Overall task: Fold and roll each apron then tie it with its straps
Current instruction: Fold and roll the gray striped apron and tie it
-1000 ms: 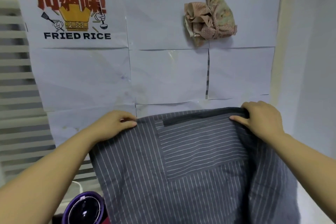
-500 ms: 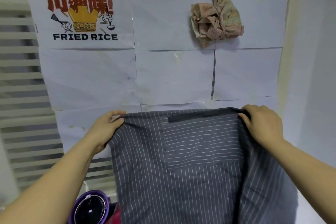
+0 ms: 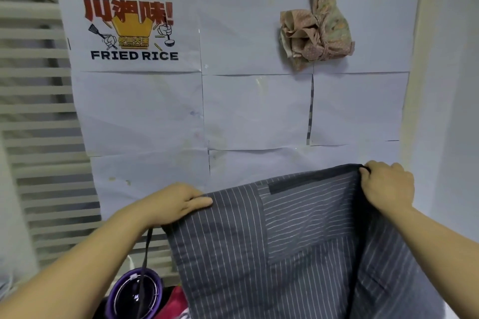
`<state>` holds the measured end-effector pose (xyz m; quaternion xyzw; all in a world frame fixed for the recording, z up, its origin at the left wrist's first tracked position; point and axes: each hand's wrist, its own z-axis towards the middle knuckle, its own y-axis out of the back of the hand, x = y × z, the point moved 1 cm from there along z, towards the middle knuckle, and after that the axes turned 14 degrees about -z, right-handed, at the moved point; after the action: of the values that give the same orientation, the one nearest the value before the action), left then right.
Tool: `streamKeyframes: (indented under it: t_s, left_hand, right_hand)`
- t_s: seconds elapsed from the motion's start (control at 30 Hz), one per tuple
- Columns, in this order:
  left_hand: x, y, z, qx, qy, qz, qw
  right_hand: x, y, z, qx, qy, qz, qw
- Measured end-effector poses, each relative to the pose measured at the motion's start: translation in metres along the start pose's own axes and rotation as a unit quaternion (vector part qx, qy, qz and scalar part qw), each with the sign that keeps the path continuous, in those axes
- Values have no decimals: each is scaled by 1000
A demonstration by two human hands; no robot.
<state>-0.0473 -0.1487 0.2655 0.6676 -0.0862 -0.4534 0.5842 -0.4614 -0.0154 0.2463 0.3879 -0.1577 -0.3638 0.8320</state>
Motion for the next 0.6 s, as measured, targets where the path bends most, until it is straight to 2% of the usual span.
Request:
streamKeyframes:
  t_s: [0.07,0.13,0.23,0.3,0.33,0.4,0.47,0.53,0.6]
  left_hand:
    - [1,-1,2,-17,6,12,1000]
    - [16,2,6,-42,40,17,998]
    - [49,6,12,-81,151,75,982]
    - [52,-3,10,-134,208,123,961]
    - [44,-15,9,-173,199,111,958]
    - [8,-48,4,-252,82,3,964]
    - [-29,-86,-1,-247,-25,-81,965]
    - [-40,-116,2,-218,-46,-101,970]
    - [-32,-128,8,-256,-53,-125,957]
  right_hand:
    - [3,4,-1,-7,2,37,999]
    - [9,12,-2,-12,30,127,991]
    - [24,36,-7,17,136,257,957]
    - [36,58,-13,37,210,277,937]
    - [42,68,-17,42,232,274,932]
    - [57,87,-25,33,264,266,926]
    - [72,101,-34,26,294,255,921]
    - [84,110,-42,28,322,245,914]
    - [88,115,-46,27,337,245,909]
